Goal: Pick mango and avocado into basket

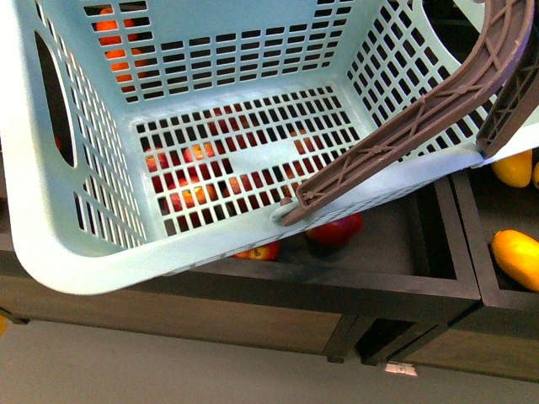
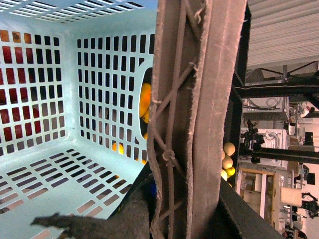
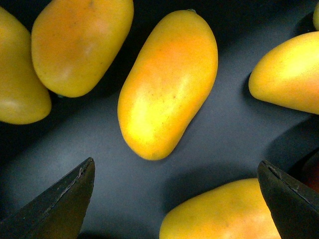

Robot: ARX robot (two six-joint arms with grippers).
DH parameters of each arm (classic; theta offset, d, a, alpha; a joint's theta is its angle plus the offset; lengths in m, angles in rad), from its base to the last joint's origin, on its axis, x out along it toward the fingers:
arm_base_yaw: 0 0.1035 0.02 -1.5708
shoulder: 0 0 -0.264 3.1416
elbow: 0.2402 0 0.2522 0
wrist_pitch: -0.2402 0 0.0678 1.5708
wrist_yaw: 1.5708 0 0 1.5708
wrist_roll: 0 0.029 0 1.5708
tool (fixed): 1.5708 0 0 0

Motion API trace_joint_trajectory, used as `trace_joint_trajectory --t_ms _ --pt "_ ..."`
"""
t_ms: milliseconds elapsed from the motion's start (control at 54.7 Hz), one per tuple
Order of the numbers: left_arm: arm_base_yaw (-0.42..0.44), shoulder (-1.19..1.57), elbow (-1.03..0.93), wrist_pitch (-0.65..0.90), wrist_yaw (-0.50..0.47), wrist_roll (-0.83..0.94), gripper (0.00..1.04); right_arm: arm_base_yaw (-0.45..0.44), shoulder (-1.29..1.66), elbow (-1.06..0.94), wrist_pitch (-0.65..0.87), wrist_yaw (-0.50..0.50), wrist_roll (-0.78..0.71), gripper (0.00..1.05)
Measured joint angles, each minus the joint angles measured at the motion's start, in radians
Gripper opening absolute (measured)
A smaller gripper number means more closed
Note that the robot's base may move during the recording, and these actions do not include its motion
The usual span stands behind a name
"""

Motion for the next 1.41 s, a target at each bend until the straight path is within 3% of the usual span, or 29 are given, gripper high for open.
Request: trace_joint_trajectory --t_ms 731,1334,1407 --pt "0.000 0.000 0.000 0.000 0.000 0.000 0.19 0.023 0.188 0.258 -0.121 0.062 0.061 0.96" --pt "0.000 0.000 0.000 0.000 0.000 0.000 0.19 0.023 0.245 0.347 -0.158 0.084 0.076 0.96" --pt "0.000 0.000 0.000 0.000 0.000 0.000 0.19 0.023 0.249 0.348 -0.158 0.084 0.080 0.90"
